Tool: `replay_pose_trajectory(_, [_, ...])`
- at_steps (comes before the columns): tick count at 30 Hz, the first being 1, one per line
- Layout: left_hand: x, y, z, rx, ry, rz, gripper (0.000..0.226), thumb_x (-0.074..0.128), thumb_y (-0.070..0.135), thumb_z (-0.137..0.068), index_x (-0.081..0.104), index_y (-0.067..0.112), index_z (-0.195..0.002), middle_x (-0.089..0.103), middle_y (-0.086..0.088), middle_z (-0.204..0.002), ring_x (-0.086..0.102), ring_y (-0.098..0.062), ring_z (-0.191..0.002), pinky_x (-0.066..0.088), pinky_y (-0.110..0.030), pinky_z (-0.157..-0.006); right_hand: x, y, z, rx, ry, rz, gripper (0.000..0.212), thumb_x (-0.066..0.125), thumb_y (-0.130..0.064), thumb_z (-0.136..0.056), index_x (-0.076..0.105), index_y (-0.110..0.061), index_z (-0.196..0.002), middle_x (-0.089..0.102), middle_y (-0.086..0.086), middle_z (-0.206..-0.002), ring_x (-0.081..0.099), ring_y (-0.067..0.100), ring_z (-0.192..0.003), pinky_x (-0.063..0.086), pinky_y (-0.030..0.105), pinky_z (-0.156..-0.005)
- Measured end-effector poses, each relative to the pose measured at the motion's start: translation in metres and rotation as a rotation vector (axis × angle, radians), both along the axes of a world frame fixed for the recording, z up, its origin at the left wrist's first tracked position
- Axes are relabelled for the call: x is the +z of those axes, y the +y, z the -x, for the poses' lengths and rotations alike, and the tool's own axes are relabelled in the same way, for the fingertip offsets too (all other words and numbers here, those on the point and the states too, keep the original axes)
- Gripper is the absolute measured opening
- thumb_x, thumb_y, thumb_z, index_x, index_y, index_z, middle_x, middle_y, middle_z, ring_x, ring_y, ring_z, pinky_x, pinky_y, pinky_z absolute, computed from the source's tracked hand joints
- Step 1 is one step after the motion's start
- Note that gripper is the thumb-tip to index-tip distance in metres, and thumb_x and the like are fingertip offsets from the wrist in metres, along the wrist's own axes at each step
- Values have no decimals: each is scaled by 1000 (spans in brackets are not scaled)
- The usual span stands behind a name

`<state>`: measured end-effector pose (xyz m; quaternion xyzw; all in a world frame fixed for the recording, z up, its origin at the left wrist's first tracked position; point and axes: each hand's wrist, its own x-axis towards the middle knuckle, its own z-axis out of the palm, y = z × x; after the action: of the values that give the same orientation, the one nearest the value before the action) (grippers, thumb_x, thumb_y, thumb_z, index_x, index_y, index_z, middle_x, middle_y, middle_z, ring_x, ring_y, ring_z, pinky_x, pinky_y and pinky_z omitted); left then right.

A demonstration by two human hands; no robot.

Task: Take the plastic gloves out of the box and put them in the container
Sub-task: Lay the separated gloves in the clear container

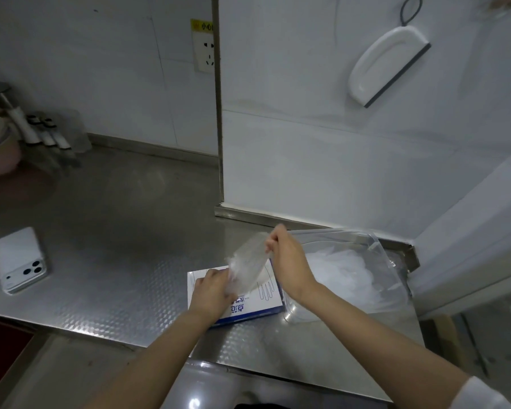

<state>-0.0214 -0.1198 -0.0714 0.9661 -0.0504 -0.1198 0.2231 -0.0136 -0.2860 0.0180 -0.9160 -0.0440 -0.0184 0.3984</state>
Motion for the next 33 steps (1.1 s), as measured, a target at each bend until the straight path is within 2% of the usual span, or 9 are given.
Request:
replay_pose_trajectory(4, [-6,0,1,17,2,39,25,61,24,-86,55,23,-110,56,5,-118,39,-14,-123,26,-27,-96,32,-3,-19,-134,-130,-55,20,32,0,-97,38,-14,-85,50,6,-86,41,6,-70,34,9,-61])
replay_pose_trajectory(8, [-4,-1,0,15,23,49,24,62,24,-85,55,26,-108,57,8,-117,39,-13,-121,27,-27,-96,59,-12,-32,-143,-215,-134,13,29,-6,-99,32,-10,-87,45,2,-77,39,14,-65,32,18,-56])
replay_pose_trajectory(13, [5,6,-16,-36,134,156,29,57,-2,-82,59,24,-94,62,3,-103,56,-18,-109,44,-28,-91,58,-32,-32,-87,-16,-312,16,28,-10,-95,31,-11,-80,35,0,-68,27,15,-64,30,31,-55])
replay_pose_trajectory(16, [32,-1,-29,119,69,397,30,49,-7,-88,62,15,-103,63,-3,-108,59,-22,-110,44,-25,-92,56,-42,-27,40,-26,-121,16,35,-15,-100,37,-13,-84,40,-2,-65,32,14,-57,34,27,-49])
replay_pose_trajectory(18, [66,-17,-33,181,54,617,29,53,3,-93,55,9,-121,57,-3,-122,52,-18,-117,39,-24,-95,56,-47,-25,117,-64,-2,14,40,-15,-100,40,-15,-86,44,-7,-64,37,7,-53,32,19,-49])
replay_pose_trajectory(21, [116,-42,-32,-9,192,764,50,62,34,-89,43,22,-133,47,13,-129,46,-3,-118,38,-22,-93,58,-51,-21,165,-50,-8,13,44,-14,-98,43,-16,-85,49,-10,-66,43,2,-56,31,14,-52])
replay_pose_trajectory(27, [138,-69,-26,-207,257,861,22,56,7,-93,57,-9,-108,64,-23,-94,61,-20,-82,51,-27,-80,56,-71,-10,111,-49,-174,7,54,-16,-95,50,-16,-89,54,-11,-75,48,-2,-64,39,12,-63])
replay_pose_trajectory(31, [139,-73,-29,-151,199,910,17,54,9,-94,59,-5,-104,63,-15,-86,61,-18,-74,53,-21,-67,49,-101,0,192,227,-181,26,71,-25,-83,58,-13,-102,59,-10,-90,55,0,-81,44,14,-74])
replay_pose_trajectory(33, [139,-76,-32,-102,191,919,10,54,10,-94,61,4,-97,61,-6,-77,59,-12,-63,50,-21,-58,47,-116,3,218,300,-208,17,73,-17,-82,63,-15,-95,62,-7,-86,60,3,-81,49,19,-77])
